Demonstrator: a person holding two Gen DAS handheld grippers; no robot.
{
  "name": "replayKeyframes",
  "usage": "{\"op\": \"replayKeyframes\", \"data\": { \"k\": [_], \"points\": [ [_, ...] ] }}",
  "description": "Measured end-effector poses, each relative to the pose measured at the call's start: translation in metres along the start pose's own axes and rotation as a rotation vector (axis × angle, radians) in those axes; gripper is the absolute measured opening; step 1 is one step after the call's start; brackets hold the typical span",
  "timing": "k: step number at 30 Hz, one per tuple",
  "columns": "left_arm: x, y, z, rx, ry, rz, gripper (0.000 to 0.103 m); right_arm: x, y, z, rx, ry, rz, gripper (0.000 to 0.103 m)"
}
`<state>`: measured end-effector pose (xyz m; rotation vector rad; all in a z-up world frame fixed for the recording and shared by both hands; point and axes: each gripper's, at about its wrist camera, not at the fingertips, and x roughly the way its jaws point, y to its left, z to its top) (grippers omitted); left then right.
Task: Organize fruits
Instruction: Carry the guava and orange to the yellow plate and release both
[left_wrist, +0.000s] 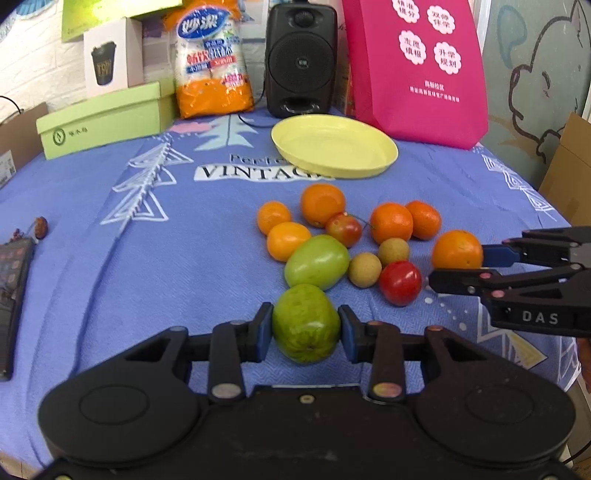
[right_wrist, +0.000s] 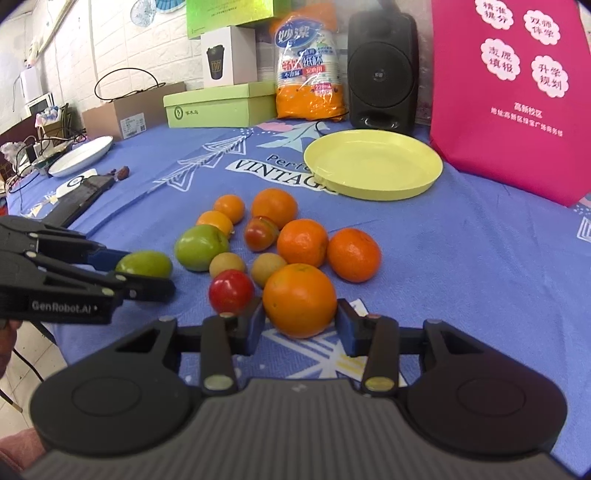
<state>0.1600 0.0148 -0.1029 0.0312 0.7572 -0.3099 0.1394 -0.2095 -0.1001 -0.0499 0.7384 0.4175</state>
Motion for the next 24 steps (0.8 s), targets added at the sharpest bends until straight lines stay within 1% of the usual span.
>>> {"op": "replayKeyframes", "data": {
  "k": [13,19,24],
  "points": [
    [-0.032,0.003,0.015,0.000,-0.067,0.024,0.036,-0.038,-0.005,0.010,0.009,-0.077,-0.023,0.041],
    [-0.044,0.003,0.024,0.000,-0.092,0.018,0.036,-0.052,-0.007,0.016,0.009,-0.107,-0.034,0.041],
    [-0.041,0.003,0.035,0.005,-0.099,0.000,0.036,-0.054,-0.012,0.023,0.010,-0.116,-0.040,0.041]
  ]
}}
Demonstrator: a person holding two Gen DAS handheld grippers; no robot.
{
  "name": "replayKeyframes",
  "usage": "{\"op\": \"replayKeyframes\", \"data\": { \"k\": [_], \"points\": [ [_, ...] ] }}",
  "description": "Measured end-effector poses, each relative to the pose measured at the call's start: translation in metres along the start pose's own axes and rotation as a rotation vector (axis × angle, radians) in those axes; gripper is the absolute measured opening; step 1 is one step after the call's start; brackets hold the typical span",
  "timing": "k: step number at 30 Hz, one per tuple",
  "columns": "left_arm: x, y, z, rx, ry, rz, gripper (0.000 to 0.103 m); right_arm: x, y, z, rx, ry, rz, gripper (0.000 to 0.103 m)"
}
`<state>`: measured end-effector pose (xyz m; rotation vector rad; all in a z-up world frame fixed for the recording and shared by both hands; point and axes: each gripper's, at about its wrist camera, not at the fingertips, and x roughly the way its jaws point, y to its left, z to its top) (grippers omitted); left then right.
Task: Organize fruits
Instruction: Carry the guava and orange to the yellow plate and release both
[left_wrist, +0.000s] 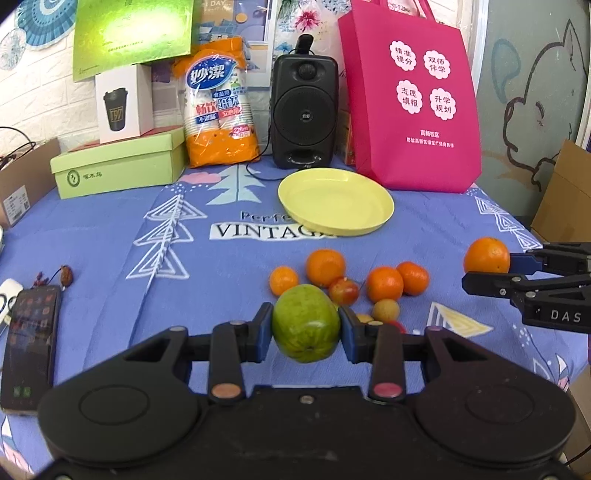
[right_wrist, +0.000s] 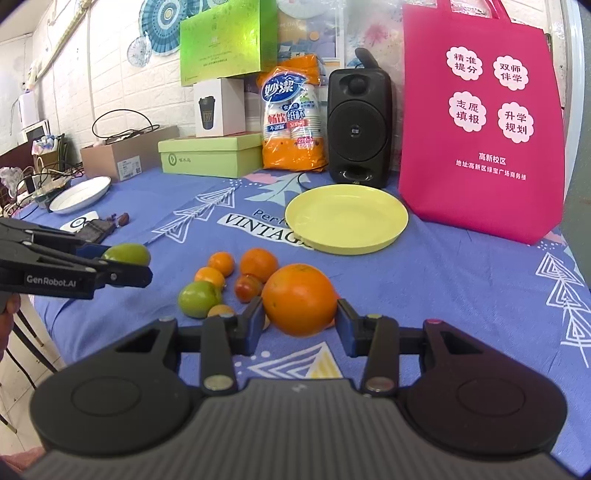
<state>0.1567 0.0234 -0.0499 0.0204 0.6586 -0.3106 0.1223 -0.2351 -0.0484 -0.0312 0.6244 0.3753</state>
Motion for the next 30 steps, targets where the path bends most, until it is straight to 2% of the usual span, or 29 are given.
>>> {"op": "replayKeyframes", "data": {
  "k": [7,12,16,22,25,30],
  "points": [
    [0.041,0.002,0.047,0.033,-0.012,-0.026,0.037,0.020,-0.015,0.030,-0.029,-0.008,-0.018,0.041],
    [0.098,-0.001,0.091,0.061,0.004,-0.032,0.036,0.057,-0.030,0.064,-0.033,-0.011,-0.015,0.041],
    [0.149,-0.001,0.115,0.045,0.035,-0.037,0.037,0.100,-0.045,0.083,-0.024,0.028,-0.027,0.041],
    [0.213,-0.002,0.136,0.038,0.089,-0.045,0.037,0.155,-0.062,0.089,-0.008,0.104,-0.011,0.041],
    [0.240,-0.006,0.140,0.066,0.115,-0.024,0.037,0.178,-0.065,0.090,-0.018,0.138,-0.015,0.041],
    [0.267,-0.007,0.138,0.064,0.149,-0.012,0.037,0.200,-0.070,0.088,-0.004,0.161,-0.008,0.041]
  ]
}}
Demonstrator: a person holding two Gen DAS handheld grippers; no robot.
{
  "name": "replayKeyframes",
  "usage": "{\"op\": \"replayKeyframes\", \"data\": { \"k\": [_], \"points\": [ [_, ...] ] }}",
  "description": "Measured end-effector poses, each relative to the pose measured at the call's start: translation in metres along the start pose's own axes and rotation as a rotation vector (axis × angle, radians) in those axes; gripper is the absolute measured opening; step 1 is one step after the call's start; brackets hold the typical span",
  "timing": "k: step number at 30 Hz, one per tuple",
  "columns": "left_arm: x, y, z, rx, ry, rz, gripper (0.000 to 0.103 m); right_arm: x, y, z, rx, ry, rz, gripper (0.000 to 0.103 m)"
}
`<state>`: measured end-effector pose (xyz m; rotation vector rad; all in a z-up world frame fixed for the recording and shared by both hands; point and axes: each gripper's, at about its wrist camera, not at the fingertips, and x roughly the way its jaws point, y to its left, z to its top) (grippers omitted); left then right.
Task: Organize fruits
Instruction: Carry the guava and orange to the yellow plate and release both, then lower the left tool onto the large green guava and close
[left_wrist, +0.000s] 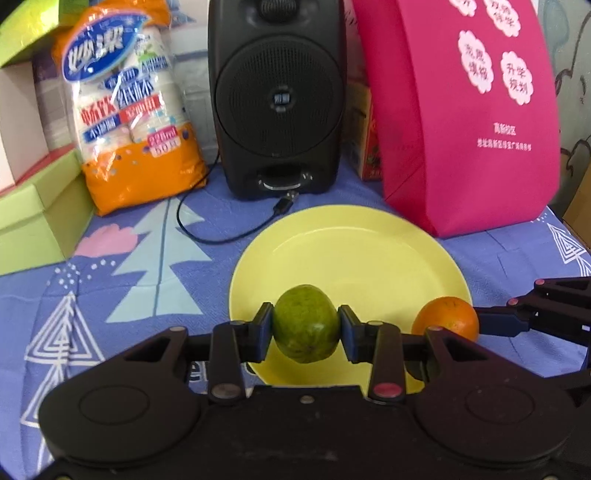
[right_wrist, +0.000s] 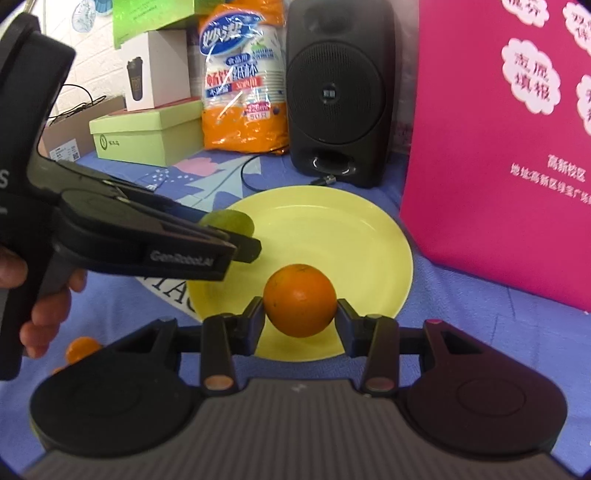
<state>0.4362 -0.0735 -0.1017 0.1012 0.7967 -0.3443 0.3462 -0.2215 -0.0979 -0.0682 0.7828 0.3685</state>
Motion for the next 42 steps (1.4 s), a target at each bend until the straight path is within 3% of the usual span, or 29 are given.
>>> {"op": "replayKeyframes", "data": {
  "k": [6,8,9,11,14,17,19,21,24,28,37,42],
  "points": [
    [0.011,0.004,-0.003,-0.017,0.021,0.016,0.039,0.010,-0.004,-0.004,0.012,0.018,-0.003,0.041],
    [0.011,0.008,-0.001,-0.044,0.030,0.011,0.054,0.013,-0.006,-0.004,0.025,0.017,-0.003,0.041],
    [0.006,0.010,0.000,-0.059,0.032,0.009,0.063,0.014,-0.006,-0.004,0.030,0.020,-0.004,0.042],
    [-0.012,0.011,0.001,-0.052,0.000,0.011,0.063,0.009,-0.005,-0.003,0.031,0.009,-0.006,0.049],
    [-0.047,0.011,-0.003,-0.024,-0.066,0.041,0.074,-0.012,-0.004,-0.002,0.031,-0.037,-0.017,0.055],
    [-0.083,0.015,-0.014,-0.030,-0.118,0.046,0.074,-0.042,-0.005,-0.006,0.046,-0.091,-0.026,0.056],
    [-0.107,0.016,-0.025,-0.035,-0.147,0.044,0.074,-0.067,-0.006,-0.013,0.076,-0.135,-0.027,0.064],
    [-0.126,0.014,-0.037,-0.035,-0.171,0.049,0.077,-0.091,-0.004,-0.022,0.102,-0.185,-0.026,0.084],
    [-0.154,0.006,-0.058,-0.027,-0.201,0.079,0.084,-0.122,0.004,-0.036,0.119,-0.252,-0.015,0.103],
    [-0.184,-0.006,-0.091,-0.024,-0.230,0.104,0.095,-0.149,0.014,-0.054,0.138,-0.273,-0.005,0.103],
    [-0.220,-0.020,-0.173,-0.028,-0.192,0.108,0.094,-0.177,0.046,-0.103,0.115,-0.210,0.049,0.103],
    [-0.221,-0.026,-0.198,-0.012,-0.171,0.093,0.092,-0.177,0.067,-0.117,0.043,-0.171,0.067,0.103]
  ]
}}
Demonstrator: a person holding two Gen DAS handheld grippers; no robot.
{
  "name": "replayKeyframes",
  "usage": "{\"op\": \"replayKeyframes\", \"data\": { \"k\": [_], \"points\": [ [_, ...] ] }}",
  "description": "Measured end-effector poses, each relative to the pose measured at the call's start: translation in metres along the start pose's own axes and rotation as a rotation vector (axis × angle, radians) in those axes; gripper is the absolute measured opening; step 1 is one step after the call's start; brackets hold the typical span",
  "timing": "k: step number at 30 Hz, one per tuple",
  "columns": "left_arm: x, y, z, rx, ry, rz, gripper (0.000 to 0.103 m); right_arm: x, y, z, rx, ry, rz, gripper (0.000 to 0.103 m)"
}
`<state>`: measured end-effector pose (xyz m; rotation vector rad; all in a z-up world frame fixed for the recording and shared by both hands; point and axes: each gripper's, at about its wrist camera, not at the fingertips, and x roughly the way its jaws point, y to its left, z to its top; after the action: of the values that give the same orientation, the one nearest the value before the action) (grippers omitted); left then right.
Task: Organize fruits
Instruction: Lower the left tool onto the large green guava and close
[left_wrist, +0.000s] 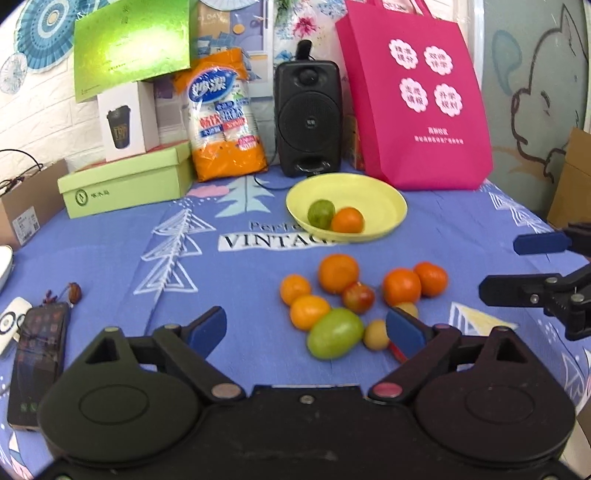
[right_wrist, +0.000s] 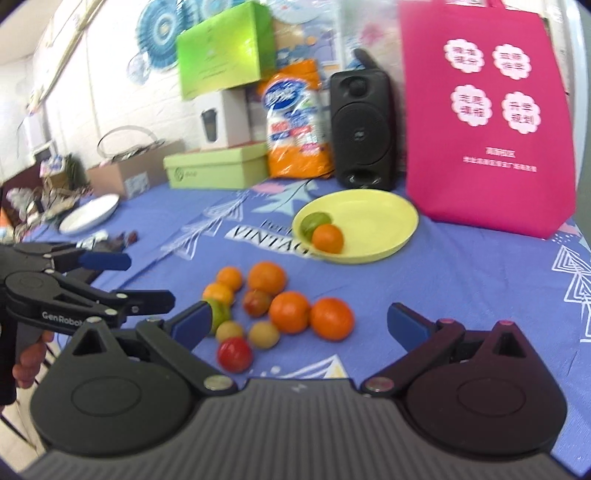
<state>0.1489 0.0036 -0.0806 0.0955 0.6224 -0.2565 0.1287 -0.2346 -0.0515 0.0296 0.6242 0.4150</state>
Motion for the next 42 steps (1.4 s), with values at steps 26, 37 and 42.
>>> {"op": "replayKeyframes", "data": {
  "k": [26,37,42],
  "points": [
    [0.045,-0.003,-0.004,-0.025,0.109,-0.091,0.047,0.022,0.004,-0.009,-0.075,0.085,-0.012,0.103],
    [0.060,0.001,-0.005,-0.048,0.135,-0.089,0.047,0.046,-0.006,-0.014,-0.053,0.121,-0.064,0.088],
    [0.066,0.000,-0.004,-0.046,0.142,-0.098,0.047,0.058,-0.006,-0.010,-0.070,0.129,-0.086,0.082]
  ]
}}
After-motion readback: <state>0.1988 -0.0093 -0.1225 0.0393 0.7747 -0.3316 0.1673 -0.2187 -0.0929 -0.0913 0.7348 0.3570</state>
